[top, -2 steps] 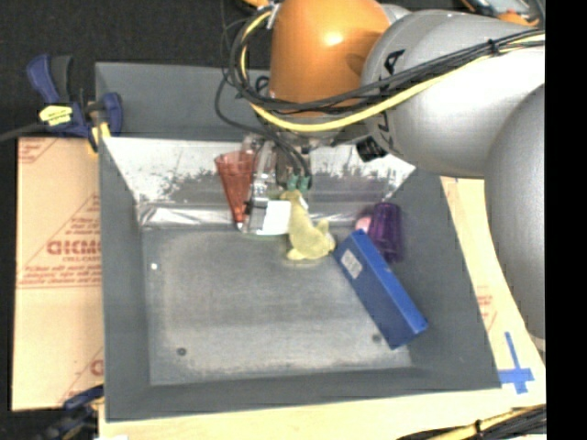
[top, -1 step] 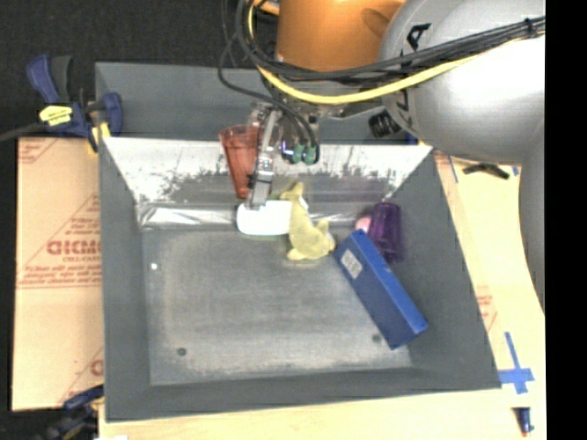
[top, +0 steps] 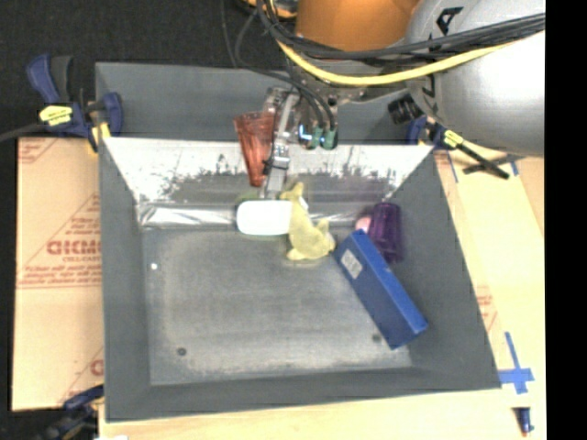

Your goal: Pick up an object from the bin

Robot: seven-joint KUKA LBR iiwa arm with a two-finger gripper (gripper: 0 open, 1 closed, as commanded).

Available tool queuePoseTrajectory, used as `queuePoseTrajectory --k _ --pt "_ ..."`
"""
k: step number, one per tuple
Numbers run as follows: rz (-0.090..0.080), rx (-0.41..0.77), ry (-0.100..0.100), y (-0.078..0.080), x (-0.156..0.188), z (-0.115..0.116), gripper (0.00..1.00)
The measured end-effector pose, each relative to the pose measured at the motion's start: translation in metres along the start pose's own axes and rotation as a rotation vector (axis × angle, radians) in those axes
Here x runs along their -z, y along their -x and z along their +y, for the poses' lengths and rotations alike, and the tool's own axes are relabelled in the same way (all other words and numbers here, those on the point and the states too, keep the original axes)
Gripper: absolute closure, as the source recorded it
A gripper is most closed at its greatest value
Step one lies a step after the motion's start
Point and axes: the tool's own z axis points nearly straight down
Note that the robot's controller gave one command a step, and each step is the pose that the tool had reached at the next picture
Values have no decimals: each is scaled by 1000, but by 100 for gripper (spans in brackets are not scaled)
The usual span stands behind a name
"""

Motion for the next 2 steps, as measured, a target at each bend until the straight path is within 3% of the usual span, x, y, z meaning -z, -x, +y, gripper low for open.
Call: queuePoseTrajectory --k 1,2 --pt "-6 131 0 1 -33 12 0" --pt "-7 255 1 -19 -13 28 0"
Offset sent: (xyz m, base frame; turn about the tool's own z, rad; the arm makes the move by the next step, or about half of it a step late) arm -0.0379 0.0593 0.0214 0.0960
